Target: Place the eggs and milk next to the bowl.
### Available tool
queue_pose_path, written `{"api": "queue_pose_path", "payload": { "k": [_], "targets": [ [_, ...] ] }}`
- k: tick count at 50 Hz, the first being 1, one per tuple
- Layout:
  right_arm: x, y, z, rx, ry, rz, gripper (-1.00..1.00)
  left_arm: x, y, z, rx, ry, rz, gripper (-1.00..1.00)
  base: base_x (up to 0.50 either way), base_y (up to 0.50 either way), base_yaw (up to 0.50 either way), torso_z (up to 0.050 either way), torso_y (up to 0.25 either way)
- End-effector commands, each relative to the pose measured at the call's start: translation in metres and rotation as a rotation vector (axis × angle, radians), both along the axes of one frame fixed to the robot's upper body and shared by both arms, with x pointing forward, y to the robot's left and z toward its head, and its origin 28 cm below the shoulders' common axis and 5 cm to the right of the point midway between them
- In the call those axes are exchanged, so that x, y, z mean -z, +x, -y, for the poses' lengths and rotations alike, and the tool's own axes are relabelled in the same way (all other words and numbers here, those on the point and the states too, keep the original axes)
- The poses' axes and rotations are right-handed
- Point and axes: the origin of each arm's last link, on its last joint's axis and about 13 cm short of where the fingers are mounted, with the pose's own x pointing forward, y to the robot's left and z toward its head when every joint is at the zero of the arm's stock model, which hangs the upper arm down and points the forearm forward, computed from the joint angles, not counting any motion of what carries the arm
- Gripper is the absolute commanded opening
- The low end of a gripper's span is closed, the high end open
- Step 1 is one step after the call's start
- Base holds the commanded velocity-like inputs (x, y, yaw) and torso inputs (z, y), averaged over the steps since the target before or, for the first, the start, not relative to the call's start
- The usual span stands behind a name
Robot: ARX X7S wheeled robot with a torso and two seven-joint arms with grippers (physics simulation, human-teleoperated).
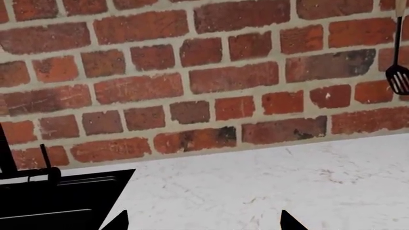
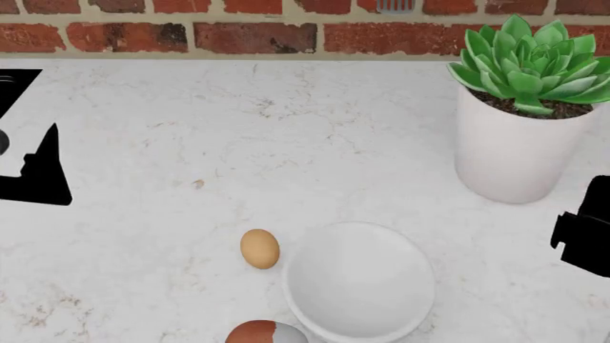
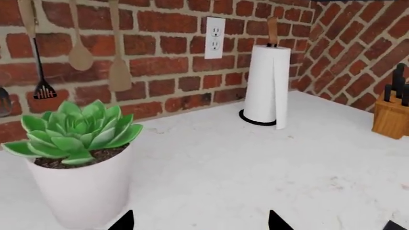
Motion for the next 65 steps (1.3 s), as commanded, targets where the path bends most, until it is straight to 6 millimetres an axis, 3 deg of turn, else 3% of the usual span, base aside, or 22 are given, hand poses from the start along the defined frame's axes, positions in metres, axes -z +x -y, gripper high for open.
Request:
{"api": "queue_pose_path", "payload": {
  "k": [1, 21, 30, 55, 65],
  "targets": [
    [0.000, -0.002, 0.007, 0.057, 0.059, 0.030, 1.00, 0.007, 0.001, 0.003, 0.002, -0.001, -0.023, 1.00, 0.00, 0.00, 0.00, 0.000, 0.000],
    [0.002, -0.007, 0.017, 0.111, 0.083, 0.006, 1.00, 0.012, 0.000, 0.002, -0.001, 0.004, -0.027, 1.00, 0.00, 0.00, 0.00, 0.000, 0.000],
    [0.001, -0.003, 0.006, 0.065, 0.094, -0.001, 1.00, 0.012, -0.002, 0.000, -0.006, 0.001, -0.025, 1.00, 0.00, 0.00, 0.00, 0.000, 0.000],
    [0.026, 0.012, -0.011, 0.056, 0.114, -0.058, 1.00, 0.016, -0.002, 0.001, 0.003, 0.021, -0.031, 1.00, 0.00, 0.00, 0.00, 0.000, 0.000],
    [0.029, 0.017, -0.008, 0.070, 0.107, -0.064, 1.00, 0.018, -0.002, 0.000, 0.002, 0.030, -0.031, 1.00, 0.00, 0.00, 0.00, 0.000, 0.000]
  ]
}}
